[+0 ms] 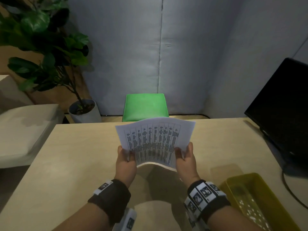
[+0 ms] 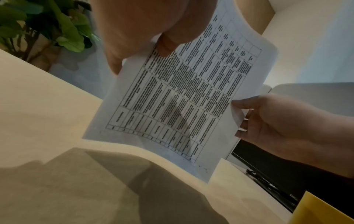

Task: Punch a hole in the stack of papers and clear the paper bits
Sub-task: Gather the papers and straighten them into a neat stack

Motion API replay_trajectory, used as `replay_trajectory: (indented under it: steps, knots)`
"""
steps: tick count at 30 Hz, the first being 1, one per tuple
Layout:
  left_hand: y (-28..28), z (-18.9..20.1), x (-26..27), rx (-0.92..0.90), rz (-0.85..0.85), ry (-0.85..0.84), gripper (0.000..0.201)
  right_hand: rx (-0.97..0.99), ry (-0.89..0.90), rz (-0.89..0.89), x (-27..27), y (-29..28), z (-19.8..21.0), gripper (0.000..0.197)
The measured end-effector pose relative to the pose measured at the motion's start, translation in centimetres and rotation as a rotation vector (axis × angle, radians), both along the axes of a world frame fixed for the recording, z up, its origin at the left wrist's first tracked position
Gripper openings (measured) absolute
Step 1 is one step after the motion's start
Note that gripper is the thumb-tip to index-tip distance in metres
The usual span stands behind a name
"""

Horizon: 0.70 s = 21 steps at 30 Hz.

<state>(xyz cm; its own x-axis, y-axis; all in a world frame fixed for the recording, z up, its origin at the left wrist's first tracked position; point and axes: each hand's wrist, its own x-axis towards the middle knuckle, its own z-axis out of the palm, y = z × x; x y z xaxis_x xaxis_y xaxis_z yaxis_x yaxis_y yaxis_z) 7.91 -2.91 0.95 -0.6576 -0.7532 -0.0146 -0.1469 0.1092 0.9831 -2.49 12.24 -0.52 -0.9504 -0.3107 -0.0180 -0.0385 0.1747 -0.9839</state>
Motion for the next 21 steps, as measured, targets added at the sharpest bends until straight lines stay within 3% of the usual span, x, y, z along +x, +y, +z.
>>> replay_trajectory:
  steps: [6,21]
  knots:
    - [0.1,-1.0,-0.6,-0.020,-0.012,-0.095,0.008,0.065,-0.023,0.029,-0.6,0.3,-0.6,0.015]
    - [-0.2,-0.5,0.1,0.019,-0.054,-0.070,0.018,0.107,-0.046,0.101,-0.4,0.8,-0.1,0.018]
